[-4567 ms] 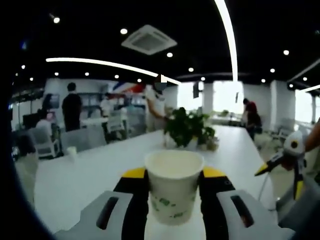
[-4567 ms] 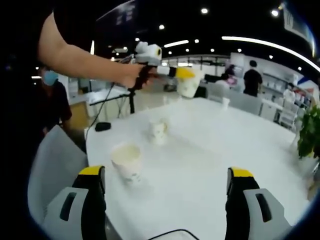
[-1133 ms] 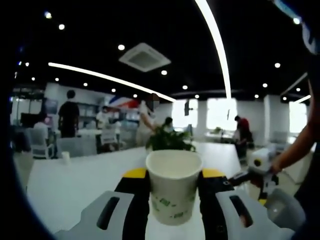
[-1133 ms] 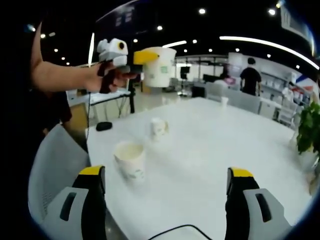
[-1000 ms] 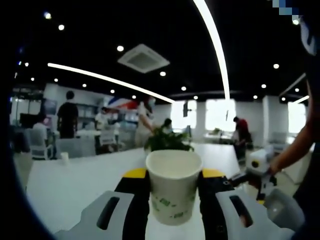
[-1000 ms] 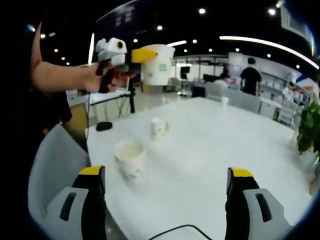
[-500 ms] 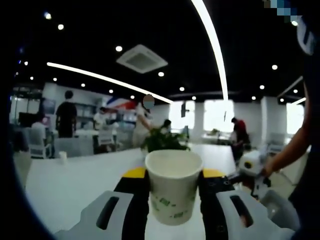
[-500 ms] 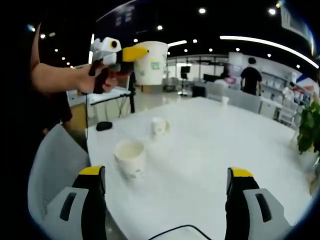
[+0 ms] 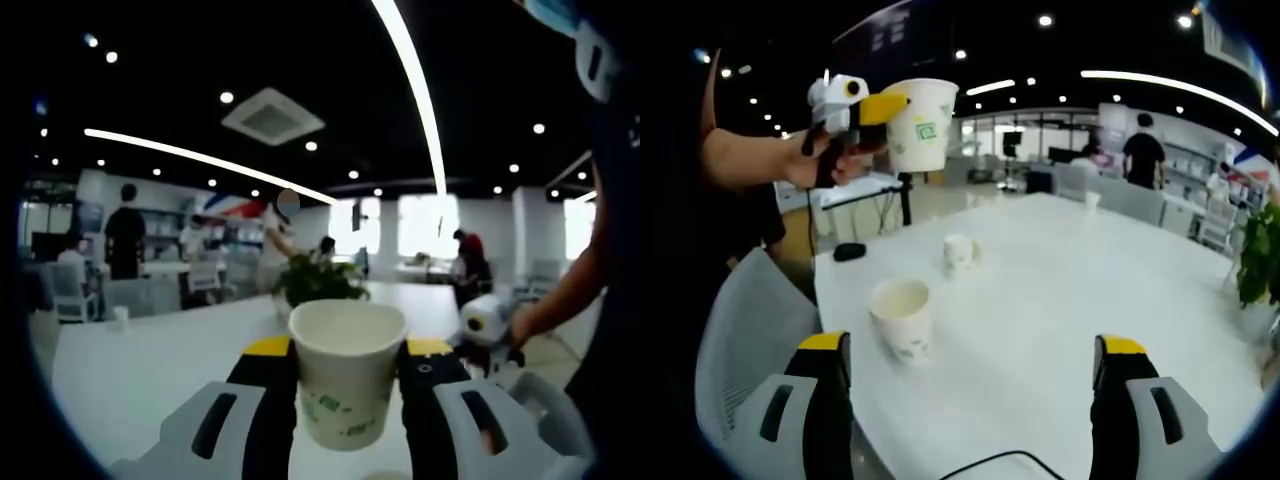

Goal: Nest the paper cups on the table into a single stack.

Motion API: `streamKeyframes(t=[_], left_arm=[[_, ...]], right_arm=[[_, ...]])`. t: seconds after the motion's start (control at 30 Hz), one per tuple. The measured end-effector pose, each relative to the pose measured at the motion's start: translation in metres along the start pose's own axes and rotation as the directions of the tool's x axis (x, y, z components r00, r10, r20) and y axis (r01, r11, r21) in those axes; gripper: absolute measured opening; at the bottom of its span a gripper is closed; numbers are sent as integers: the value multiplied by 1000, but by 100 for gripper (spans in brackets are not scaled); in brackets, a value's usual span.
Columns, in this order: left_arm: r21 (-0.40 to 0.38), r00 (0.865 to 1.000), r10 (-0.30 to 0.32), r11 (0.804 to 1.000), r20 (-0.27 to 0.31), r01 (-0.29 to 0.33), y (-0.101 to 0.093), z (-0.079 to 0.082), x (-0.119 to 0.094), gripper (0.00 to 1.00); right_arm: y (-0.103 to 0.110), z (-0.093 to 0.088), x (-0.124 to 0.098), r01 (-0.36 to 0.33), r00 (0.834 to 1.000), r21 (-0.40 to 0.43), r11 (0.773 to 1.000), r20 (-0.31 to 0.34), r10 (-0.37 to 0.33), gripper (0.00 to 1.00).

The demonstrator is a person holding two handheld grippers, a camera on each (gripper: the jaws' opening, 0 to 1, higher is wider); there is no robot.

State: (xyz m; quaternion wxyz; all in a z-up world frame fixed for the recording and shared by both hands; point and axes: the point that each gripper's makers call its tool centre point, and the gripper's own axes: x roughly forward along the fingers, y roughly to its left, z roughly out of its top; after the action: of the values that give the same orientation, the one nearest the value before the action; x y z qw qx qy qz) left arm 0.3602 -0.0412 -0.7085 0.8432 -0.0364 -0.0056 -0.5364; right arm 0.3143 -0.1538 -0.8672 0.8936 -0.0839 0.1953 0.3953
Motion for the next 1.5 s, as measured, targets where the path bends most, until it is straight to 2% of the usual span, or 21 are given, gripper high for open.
streamKeyframes(t=[0.8,1.5], left_arm=[[2,999,-32,999,-8,32,-19,-9,1,38],[6,1000,-19,1000,-9,19,-21,-36,-12,36]], right_arm=[[-6,-4,1,2,1000,8,1000,-2,-2,99],[4,-8,0,0,1000,12,1000,-8,0,99]])
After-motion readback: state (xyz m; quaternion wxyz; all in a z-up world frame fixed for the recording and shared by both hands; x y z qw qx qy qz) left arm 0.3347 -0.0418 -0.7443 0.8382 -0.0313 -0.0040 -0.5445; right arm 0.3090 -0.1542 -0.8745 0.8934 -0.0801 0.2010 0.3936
